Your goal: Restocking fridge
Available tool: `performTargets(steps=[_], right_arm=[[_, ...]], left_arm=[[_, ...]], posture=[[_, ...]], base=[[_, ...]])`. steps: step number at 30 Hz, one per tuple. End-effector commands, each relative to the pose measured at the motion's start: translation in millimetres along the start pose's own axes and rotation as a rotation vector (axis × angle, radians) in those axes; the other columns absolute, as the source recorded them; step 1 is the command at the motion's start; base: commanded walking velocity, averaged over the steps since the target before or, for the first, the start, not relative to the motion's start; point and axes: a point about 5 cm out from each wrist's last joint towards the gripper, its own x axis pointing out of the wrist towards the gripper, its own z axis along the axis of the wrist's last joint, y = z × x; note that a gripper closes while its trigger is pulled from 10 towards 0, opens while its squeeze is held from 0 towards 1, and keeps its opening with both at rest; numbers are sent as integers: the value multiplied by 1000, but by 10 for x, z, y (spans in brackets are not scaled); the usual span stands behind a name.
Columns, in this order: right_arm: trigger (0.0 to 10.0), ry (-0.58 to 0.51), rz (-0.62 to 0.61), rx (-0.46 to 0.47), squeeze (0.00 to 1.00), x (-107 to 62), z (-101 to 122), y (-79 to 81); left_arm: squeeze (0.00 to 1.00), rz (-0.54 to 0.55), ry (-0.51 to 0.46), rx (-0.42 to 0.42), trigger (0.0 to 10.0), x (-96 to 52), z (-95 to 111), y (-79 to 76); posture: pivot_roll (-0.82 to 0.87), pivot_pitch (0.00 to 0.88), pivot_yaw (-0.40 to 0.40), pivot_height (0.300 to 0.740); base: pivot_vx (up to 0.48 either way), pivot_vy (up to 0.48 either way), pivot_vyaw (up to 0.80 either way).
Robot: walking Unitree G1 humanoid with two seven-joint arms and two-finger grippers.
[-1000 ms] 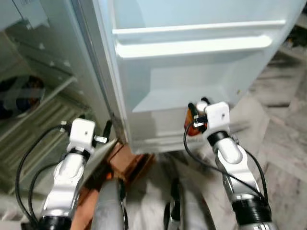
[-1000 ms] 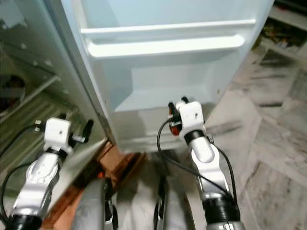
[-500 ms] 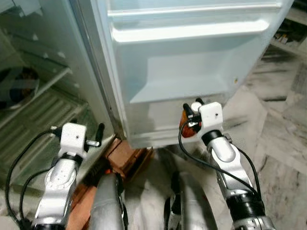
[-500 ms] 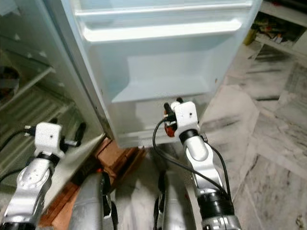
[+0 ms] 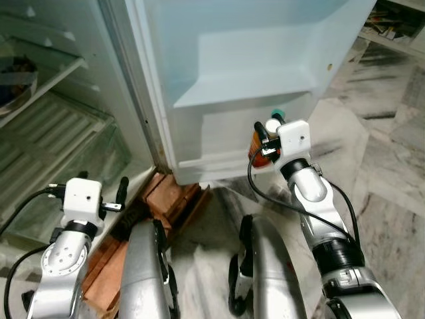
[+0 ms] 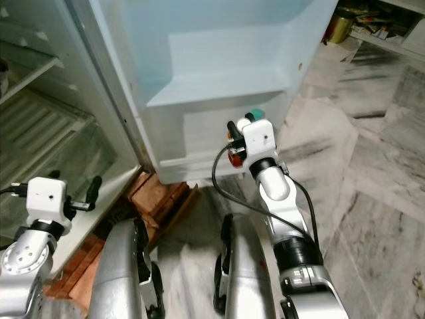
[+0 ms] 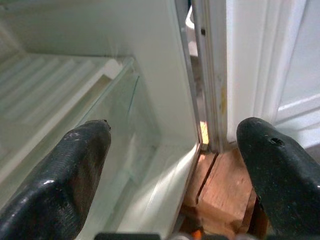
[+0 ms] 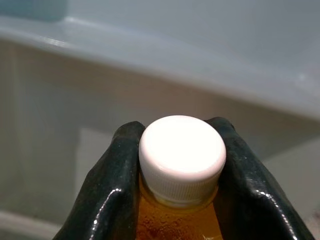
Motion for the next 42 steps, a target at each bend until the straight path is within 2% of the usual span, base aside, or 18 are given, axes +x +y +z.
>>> performTargets(steps=[1,3,5,7,12,15,18,22,25,30,42], right_arm=[[10000,-39,4,-21,0,53,64,-34],[10000,-77,8,-37,0,160,139,-47],[10000,-88,17,-46,0,192,161,-36],[10000,-114,55,-86,0,286,216,21],[10000,-123,72,-104,0,355,237,67],[10000,-124,45,-89,0,401,219,57],[10000,-99,3,-118,0,435,173,40],[10000,-77,-29,-132,0,447,135,13],[10000,-18,-81,-144,0,436,45,-40],[10000,95,-154,-65,0,369,-137,-110],[10000,189,-301,-13,0,238,-305,-355]], left_arm=[[0,11,11,7,10000,-48,7,59],[0,20,29,20,10000,-144,10,127],[0,20,35,24,10000,-181,10,146],[0,21,54,35,10000,-269,-4,173],[0,22,63,38,10000,-335,-1,182],[0,17,68,42,10000,-361,22,172],[0,16,76,51,10000,-378,43,196],[0,18,80,59,10000,-403,65,220],[0,19,83,68,10000,-429,90,243],[0,15,87,75,10000,-445,102,243],[0,-14,93,80,10000,-366,122,184]], posture=[[167,237,-8,531],[194,265,-6,531],[209,278,-6,531],[227,295,-6,531],[249,309,-5,531],[265,319,0,531],[289,330,7,531],[306,338,14,531],[322,346,22,531],[326,350,29,531],[305,344,37,531]], base=[[0,0,0],[0,0,0],[0,0,0],[0,0,0],[0,0,0],[0,0,0],[0,0,0],[0,0,0],[0,0,0],[0,0,0],[0,0,0]])
